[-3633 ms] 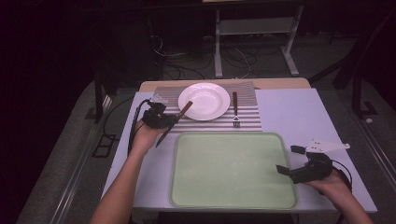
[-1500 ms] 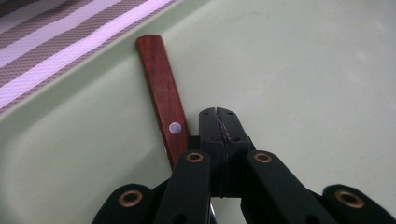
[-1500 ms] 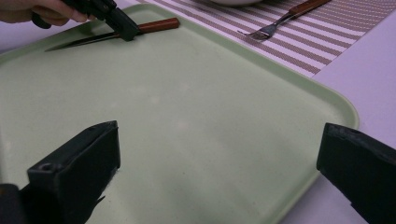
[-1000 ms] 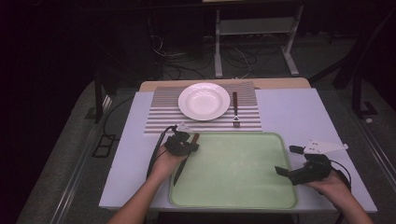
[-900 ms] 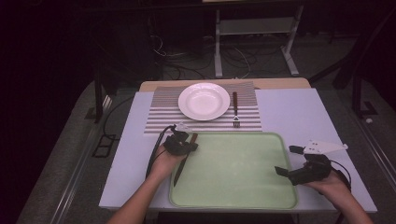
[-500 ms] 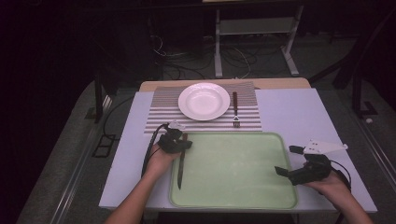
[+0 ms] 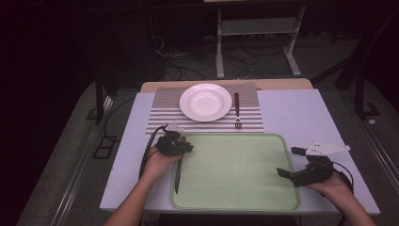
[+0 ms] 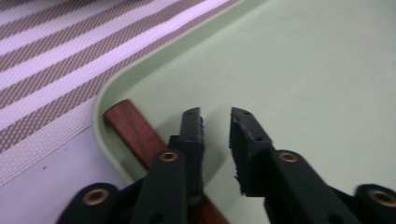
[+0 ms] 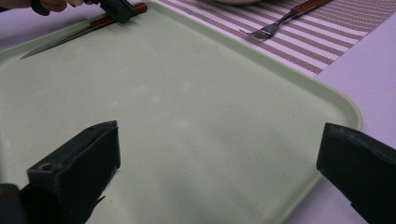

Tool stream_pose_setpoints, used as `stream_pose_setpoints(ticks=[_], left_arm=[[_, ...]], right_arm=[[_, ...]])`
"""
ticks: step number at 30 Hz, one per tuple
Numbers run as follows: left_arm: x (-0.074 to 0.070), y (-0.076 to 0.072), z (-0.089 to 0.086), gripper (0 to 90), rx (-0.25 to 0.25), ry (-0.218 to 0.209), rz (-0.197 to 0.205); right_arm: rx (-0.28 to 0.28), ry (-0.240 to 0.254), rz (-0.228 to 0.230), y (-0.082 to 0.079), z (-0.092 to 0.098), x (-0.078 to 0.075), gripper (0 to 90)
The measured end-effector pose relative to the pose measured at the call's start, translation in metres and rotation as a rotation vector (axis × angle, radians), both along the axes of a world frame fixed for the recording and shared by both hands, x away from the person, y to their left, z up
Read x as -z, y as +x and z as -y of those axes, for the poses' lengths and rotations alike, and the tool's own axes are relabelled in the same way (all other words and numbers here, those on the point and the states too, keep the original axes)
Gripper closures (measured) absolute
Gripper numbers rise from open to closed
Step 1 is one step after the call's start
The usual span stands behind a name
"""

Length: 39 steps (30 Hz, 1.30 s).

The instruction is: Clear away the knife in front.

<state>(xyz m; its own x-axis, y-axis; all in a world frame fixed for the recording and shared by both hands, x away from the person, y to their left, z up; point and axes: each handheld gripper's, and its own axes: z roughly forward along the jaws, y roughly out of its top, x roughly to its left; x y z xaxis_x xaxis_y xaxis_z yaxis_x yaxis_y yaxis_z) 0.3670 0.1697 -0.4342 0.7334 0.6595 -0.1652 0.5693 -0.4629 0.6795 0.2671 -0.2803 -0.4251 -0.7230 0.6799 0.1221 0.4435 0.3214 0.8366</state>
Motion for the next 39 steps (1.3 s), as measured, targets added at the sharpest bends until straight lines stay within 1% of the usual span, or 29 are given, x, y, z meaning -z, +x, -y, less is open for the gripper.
stream_pose_setpoints(ticks=[3, 9, 10, 12, 15, 19, 22, 26, 31, 32, 35, 37, 39], left_arm=[[-0.005, -0.004, 0.0, 64.2, 0.015, -0.028, 0.028], [-0.016, -0.011, -0.003, 41.2, 0.039, -0.099, 0.078], [-0.018, -0.013, -0.004, 37.3, 0.041, -0.104, 0.085], [-0.022, -0.017, -0.005, 32.3, 0.041, -0.119, 0.112], [-0.026, -0.024, -0.008, 22.3, 0.038, -0.133, 0.135], [-0.029, -0.032, -0.015, 14.8, 0.045, -0.15, 0.156], [-0.031, -0.037, -0.021, 11.6, 0.054, -0.156, 0.174], [-0.032, -0.044, -0.028, 1.1, 0.05, -0.17, 0.193], [-0.032, -0.053, -0.037, 0.0, 0.058, -0.178, 0.213], [-0.031, -0.056, -0.039, 0.0, 0.06, -0.188, 0.215], [-0.027, -0.061, -0.043, 0.0, 0.063, -0.184, 0.21], [-0.023, -0.064, -0.046, 0.0, 0.063, -0.17, 0.196], [-0.02, -0.064, -0.047, 0.0, 0.059, -0.166, 0.184]], right_arm=[[0.001, 0.001, 0.0, 0.0, 0.0, 0.0, 0.0], [0.003, 0.003, 0.0, 0.0, 0.001, 0.0, 0.0], [0.002, 0.003, 0.0, 0.0, 0.001, 0.0, 0.0], [0.001, 0.004, 0.001, 0.0, 0.001, 0.0, 0.0], [0.0, 0.006, 0.0, 0.0, 0.001, 0.0, 0.0], [0.0, 0.008, 0.001, 0.0, 0.001, 0.0, 0.0], [-0.001, 0.012, 0.003, 0.0, 0.001, 0.0, 0.0], [-0.001, 0.012, 0.002, -0.001, 0.001, 0.0, 0.0], [-0.003, 0.012, 0.004, -0.001, 0.001, 0.0, 0.0], [-0.003, 0.012, 0.004, -0.001, 0.002, -0.001, 0.0], [-0.001, 0.011, 0.005, -0.001, 0.002, -0.001, 0.0], [0.0, 0.011, 0.004, -0.001, 0.002, -0.001, 0.0], [0.0, 0.01, 0.004, -0.001, 0.002, -0.001, 0.0]])
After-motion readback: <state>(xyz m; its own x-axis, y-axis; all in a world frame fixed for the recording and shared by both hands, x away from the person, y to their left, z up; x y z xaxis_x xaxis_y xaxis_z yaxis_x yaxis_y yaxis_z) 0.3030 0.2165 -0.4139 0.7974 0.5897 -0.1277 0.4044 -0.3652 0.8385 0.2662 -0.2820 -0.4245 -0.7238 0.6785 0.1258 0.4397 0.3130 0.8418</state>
